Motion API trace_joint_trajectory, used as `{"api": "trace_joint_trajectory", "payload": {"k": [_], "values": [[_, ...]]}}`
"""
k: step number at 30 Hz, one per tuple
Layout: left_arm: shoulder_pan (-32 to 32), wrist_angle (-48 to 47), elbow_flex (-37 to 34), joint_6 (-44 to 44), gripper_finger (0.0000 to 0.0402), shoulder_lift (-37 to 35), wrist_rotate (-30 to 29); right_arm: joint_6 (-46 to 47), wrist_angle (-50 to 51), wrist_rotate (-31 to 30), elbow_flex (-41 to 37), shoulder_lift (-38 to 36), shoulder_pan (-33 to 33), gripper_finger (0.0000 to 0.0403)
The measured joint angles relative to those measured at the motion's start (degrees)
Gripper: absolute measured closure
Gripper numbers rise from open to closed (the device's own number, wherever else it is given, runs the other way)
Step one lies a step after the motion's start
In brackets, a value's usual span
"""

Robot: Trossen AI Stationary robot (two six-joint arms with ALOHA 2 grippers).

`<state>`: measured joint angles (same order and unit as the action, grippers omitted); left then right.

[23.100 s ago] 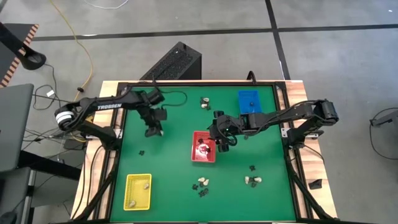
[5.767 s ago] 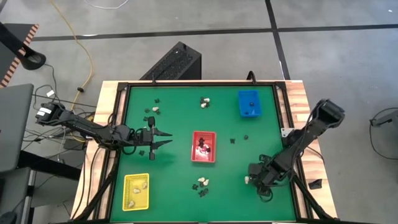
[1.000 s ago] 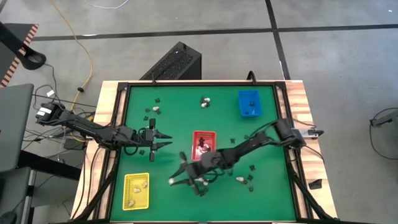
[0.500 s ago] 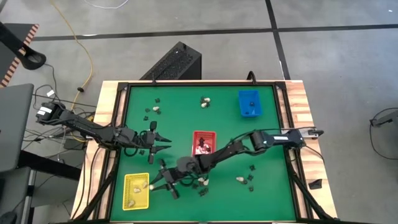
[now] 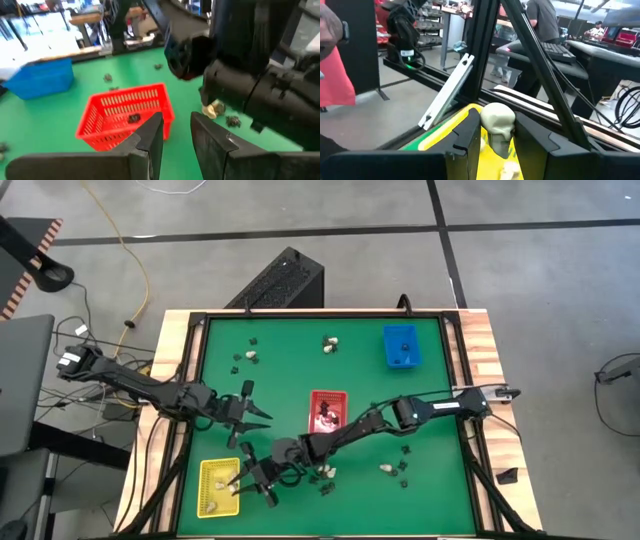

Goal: Sort Halloween decoration
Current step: Put the white skull toy into the yellow bin, then put the black skull toy into the blue bin

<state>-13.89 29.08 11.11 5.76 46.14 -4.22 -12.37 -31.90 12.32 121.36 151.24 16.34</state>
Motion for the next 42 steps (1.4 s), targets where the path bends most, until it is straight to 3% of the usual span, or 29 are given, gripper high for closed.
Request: {"api": "trace_joint_trajectory", "payload": {"k": [7,13,21,25,42], "values": [[0.00,0.23,-0.02,6.46,0.0313,-5.34,-3.91,-2.63,-2.21,-1.66,-0.02,0.02,-0.49,0.0271],[0.00,0.51,-0.01,6.13,0.0313,-11.03,-5.17,-1.49,-4.85,-0.37,0.42,1.77,-1.42,0.0271],[0.00,-0.56,-0.01,5.68,0.0313,-11.67,-4.67,2.46,-4.49,1.01,13.22,11.53,-2.62,0.0271],[0.00,-0.98,0.00,5.60,0.0313,-11.41,-4.66,3.20,-3.56,1.31,12.63,11.70,-2.81,0.0269],[0.00,-1.44,-0.02,7.12,0.0313,-11.29,-4.12,6.06,0.80,0.04,12.59,9.27,-4.05,0.0152]]}}
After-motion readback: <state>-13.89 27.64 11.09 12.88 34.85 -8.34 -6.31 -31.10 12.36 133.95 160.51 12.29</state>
